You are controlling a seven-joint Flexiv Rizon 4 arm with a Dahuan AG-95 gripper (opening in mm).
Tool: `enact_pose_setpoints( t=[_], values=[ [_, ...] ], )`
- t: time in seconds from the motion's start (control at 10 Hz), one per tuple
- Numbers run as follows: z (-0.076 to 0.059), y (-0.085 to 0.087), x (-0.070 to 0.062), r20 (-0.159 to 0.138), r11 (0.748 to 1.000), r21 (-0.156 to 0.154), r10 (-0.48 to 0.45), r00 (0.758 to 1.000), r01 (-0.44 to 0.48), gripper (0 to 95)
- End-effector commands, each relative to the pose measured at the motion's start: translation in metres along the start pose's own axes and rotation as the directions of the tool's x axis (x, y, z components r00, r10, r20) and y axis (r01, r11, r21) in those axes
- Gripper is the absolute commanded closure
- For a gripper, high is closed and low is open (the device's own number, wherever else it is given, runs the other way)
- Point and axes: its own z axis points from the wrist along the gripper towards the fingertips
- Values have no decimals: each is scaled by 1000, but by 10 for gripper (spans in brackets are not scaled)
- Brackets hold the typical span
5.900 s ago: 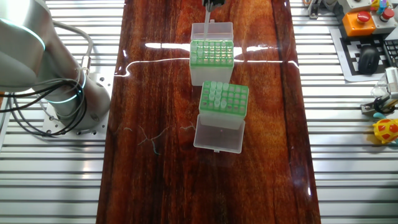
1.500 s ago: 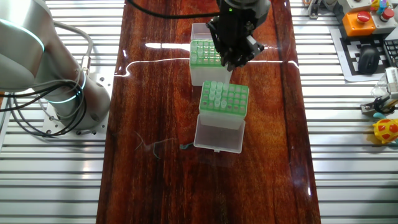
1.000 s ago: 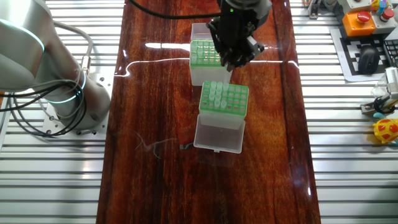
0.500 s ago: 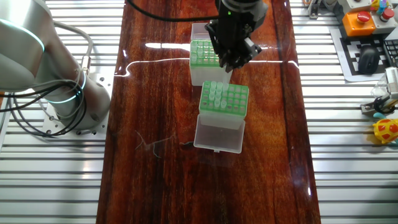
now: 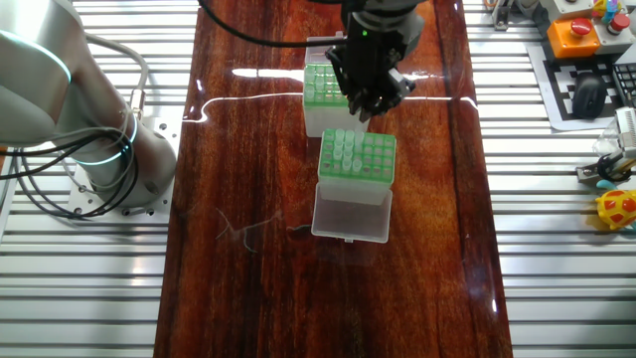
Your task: Transfer all large pipette tips from one holder to another
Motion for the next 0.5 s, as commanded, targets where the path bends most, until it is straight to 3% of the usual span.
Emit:
enact_pose_setpoints(
  t=[0.1,0.3,0.4,0.5],
  values=[
    [0,0,0,0,1000,-1,0,1000,0,380],
    [0,0,0,0,1000,0,9,1000,-9,380],
    [0,0,0,9,999,-8,38,999,-38,570],
    [-1,1,-2,26,998,-25,60,998,-59,570]
  ],
)
